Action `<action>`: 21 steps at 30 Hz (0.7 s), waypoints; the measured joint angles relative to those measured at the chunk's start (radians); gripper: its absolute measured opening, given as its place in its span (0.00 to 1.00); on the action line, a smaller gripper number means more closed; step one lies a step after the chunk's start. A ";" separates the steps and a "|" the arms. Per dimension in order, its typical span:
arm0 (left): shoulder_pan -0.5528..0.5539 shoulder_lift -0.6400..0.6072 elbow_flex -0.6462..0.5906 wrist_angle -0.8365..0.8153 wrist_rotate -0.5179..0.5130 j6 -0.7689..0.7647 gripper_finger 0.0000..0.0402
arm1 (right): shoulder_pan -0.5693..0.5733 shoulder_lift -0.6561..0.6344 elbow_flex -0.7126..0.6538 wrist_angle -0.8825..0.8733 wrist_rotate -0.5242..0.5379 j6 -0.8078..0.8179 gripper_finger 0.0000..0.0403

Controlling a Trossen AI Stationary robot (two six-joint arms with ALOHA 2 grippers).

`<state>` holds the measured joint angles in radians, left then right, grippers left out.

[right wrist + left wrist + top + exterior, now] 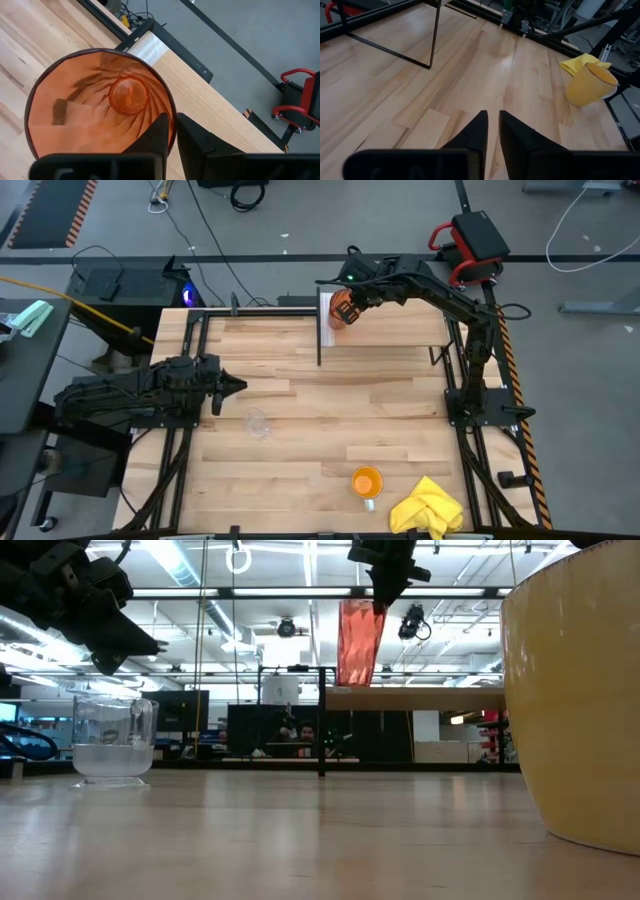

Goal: Stack small to large cups/mugs on shelf
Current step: Put the orange cup on the shelf

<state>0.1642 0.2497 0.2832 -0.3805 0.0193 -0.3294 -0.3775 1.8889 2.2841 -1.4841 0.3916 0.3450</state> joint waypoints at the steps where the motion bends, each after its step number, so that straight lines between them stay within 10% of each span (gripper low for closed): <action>1: 0.000 0.000 0.000 0.000 0.000 0.000 0.14 | 0.000 0.000 0.000 0.000 0.000 0.000 0.10; 21: 0.000 0.000 0.000 0.000 0.000 0.000 0.15 | 0.000 0.000 0.000 0.001 0.000 0.019 0.20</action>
<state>0.1642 0.2497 0.2832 -0.3806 0.0193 -0.3294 -0.3775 1.8889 2.2841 -1.4830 0.3916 0.3641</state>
